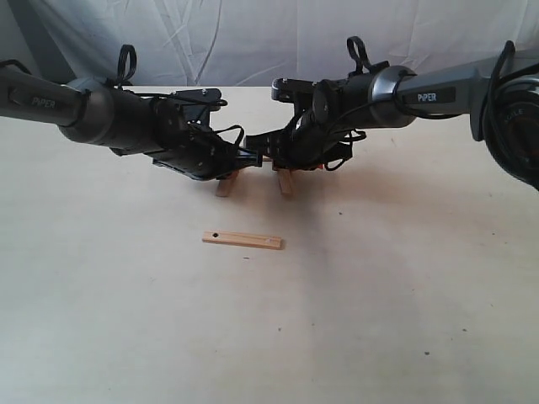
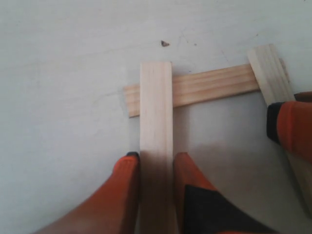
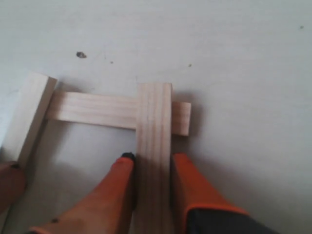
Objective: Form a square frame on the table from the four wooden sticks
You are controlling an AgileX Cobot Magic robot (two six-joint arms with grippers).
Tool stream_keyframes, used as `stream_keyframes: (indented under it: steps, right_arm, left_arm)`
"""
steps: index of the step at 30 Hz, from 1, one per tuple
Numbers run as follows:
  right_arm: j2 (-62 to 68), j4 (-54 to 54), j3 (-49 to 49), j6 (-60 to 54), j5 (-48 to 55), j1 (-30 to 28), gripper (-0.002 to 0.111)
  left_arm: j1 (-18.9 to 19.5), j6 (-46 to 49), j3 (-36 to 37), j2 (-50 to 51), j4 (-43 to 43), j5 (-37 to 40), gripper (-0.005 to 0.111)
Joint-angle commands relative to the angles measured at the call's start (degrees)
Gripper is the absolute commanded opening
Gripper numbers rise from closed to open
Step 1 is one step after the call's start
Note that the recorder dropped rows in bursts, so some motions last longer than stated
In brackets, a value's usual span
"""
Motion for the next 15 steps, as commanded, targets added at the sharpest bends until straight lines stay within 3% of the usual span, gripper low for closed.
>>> stream_keyframes:
  steps: [1, 4, 11, 15]
  right_arm:
    - [0.1, -0.2, 0.3, -1.0, 1.2, 0.0, 0.008]
    - [0.1, -0.2, 0.3, -0.4, 1.2, 0.0, 0.01]
    - [0.1, -0.2, 0.3, -0.4, 1.2, 0.0, 0.034]
    - [0.1, -0.2, 0.3, -0.4, 1.1, 0.0, 0.04]
  left_arm:
    - [-0.1, 0.0, 0.2, 0.8, -0.7, 1.3, 0.0]
    - [-0.1, -0.2, 0.2, 0.8, -0.7, 1.3, 0.0]
    - [-0.1, -0.3, 0.2, 0.8, -1.8, 1.3, 0.001]
    - [-0.1, -0.3, 0.2, 0.8, -1.8, 1.3, 0.01]
